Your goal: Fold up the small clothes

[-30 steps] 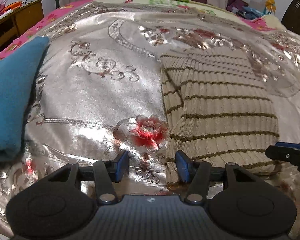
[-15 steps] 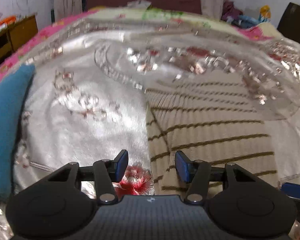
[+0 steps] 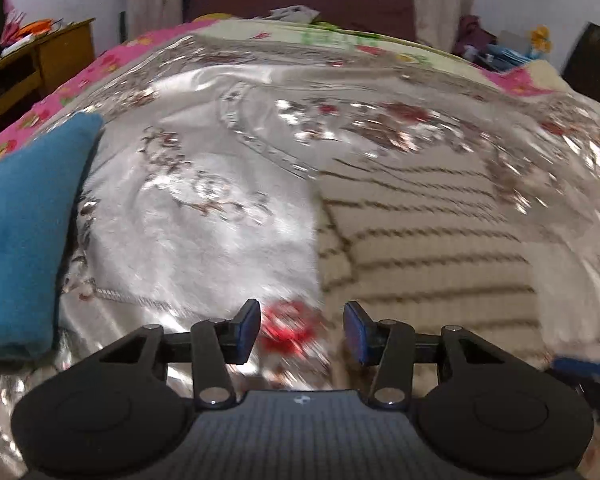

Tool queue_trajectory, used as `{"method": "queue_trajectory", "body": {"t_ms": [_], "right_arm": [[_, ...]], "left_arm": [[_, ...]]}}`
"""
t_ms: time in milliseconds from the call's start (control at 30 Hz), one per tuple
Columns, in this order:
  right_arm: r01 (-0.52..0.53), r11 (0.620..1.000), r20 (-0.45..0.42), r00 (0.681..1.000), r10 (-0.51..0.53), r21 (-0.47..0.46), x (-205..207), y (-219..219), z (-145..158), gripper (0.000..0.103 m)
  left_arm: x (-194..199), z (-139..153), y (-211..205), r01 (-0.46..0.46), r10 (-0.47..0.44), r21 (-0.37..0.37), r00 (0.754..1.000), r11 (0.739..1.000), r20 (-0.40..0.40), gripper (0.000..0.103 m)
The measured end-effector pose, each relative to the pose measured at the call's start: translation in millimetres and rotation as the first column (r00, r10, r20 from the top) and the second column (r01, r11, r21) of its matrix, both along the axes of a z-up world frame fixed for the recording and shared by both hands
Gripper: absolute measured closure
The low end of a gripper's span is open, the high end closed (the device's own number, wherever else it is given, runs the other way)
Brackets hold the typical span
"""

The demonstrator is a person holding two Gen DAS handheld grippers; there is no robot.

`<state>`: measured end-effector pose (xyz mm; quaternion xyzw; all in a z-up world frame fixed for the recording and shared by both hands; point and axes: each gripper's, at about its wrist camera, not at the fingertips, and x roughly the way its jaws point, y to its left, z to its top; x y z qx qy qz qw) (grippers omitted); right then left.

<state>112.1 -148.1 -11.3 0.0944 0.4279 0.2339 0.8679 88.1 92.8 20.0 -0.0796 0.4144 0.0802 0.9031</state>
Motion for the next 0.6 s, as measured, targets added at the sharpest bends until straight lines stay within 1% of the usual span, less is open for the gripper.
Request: {"method": "queue_trajectory", "body": {"t_ms": [100, 200, 333, 467, 600], "right_arm": [[0.004, 1.000, -0.004, 1.000, -0.004, 0.000, -8.5, -0.1, -0.4, 0.063], [-0.001, 1.000, -0.016, 1.000, 0.001, -0.005, -18.5, 2.8, -5.7, 0.063], [-0.010, 1.000, -0.031, 0.999, 0.009, -0.010, -30.6, 6.6, -11.3, 0.063], [-0.002, 1.000, -0.020, 1.000, 0.002, -0.016, -40.3, 7.1, -10.4, 0.060], [0.009, 0.999, -0.005, 1.000, -0.009, -0.032, -46.8, 7.4, -7.4, 0.059]], "left_arm": [[-19.0, -1.4, -19.7, 0.033, -0.033, -0.004, 0.999, 0.999, -0.024, 0.050], [-33.0, -7.0, -34.5, 0.043, -0.044, -0.022, 0.998, 0.999, -0.053, 0.049], [-43.7, -14.3, -48.0, 0.059, -0.059, -0.008, 0.994, 0.998, -0.094, 0.047], [-51.0, -17.0, -54.3, 0.062, -0.063, -0.015, 0.993, 0.998, -0.099, 0.046], [-54.9, -17.5, -61.0, 0.070, -0.070, -0.003, 0.992, 0.998, -0.102, 0.044]]}}
